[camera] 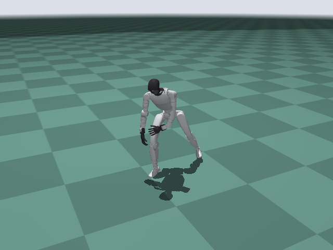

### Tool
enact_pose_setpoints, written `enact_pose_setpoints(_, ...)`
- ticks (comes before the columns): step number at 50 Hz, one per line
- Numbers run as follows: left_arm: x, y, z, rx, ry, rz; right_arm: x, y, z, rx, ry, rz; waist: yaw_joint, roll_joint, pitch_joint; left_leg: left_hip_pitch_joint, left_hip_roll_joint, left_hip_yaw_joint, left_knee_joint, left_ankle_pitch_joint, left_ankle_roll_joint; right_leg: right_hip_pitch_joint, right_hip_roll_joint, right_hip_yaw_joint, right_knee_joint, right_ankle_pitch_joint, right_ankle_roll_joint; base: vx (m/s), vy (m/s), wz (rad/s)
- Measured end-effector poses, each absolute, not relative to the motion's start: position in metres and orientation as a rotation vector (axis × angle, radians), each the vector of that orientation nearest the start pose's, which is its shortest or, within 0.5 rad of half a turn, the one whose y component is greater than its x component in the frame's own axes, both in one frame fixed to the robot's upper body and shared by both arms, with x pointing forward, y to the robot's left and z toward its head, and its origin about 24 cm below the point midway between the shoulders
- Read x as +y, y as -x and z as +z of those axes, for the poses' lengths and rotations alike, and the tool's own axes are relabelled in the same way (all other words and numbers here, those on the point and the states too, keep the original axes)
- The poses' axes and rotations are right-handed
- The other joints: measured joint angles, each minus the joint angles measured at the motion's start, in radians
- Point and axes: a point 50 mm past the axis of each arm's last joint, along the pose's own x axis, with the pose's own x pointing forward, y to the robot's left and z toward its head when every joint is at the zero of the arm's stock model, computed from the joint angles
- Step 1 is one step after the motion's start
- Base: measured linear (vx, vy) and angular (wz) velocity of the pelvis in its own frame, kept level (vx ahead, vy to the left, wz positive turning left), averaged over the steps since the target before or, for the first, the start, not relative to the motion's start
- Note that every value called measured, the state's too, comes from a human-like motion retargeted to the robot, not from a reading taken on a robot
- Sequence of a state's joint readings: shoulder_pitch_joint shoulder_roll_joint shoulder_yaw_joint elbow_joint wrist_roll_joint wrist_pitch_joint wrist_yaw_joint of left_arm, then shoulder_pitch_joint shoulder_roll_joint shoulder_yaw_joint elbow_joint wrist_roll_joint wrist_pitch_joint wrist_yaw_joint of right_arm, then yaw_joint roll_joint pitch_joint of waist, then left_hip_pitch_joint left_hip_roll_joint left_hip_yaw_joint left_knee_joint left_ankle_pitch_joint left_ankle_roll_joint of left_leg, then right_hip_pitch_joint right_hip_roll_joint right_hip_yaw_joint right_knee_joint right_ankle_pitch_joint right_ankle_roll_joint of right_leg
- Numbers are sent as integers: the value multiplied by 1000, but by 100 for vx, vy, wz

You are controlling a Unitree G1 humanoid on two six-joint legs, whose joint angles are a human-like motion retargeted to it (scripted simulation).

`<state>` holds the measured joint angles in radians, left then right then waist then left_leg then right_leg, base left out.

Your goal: Kungfu

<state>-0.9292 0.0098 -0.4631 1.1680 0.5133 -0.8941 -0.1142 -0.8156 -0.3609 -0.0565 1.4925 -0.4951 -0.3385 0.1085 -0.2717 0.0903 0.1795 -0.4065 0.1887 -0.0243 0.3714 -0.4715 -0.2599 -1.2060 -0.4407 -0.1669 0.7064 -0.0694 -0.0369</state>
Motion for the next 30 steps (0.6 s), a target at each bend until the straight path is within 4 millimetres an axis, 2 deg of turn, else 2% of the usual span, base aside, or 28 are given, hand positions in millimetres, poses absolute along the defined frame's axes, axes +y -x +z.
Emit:
enact_pose_setpoints(3,-12,-328,98,-631,-813,-1023,-225,-352,19,358,675,234,-17,38,14,13,-1,14,-61,23,-2,-12,-9,-12,5,-8,-4,-19,5,14)
enact_pose_setpoints(10,-13,-329,100,-663,-871,-1015,-208,-362,42,187,541,318,-19,71,36,52,-30,34,-156,59,-2,-6,-17,25,-15,-6,14,-4,9,13)
enact_pose_setpoints(15,-3,-331,106,-691,-1020,-1006,-171,-368,67,-16,475,468,-13,102,45,69,-31,25,-184,50,-2,36,-34,12,-36,5,26,7,17,15)
enact_pose_setpoints(19,17,-335,125,-680,-1296,-941,-128,-370,105,-238,483,602,-2,114,48,66,-45,4,-172,34,-2,66,-57,11,-65,32,36,13,21,15)
enact_pose_setpoints(22,32,-330,147,-679,-1498,-849,-98,-357,143,-425,448,743,15,123,46,62,-55,-13,-160,26,-2,93,-79,-3,-86,51,43,16,20,17)
enact_pose_setpoints(25,39,-314,163,-728,-1568,-766,-78,-332,181,-631,399,863,44,134,39,63,-62,-30,-149,22,-2,131,-101,-28,-108,65,50,18,15,17)
enact_pose_setpoints(28,41,-293,180,-853,-1538,-723,-70,-306,213,-879,335,822,71,148,31,71,-73,-47,-141,20,4,173,-122,-50,-128,77,57,22,19,16)
enact_pose_setpoints(30,44,-283,187,-896,-1536,-710,-73,-293,226,-1022,294,729,85,151,24,79,-86,-55,-136,19,12,198,-138,-60,-141,86,63,20,14,14)
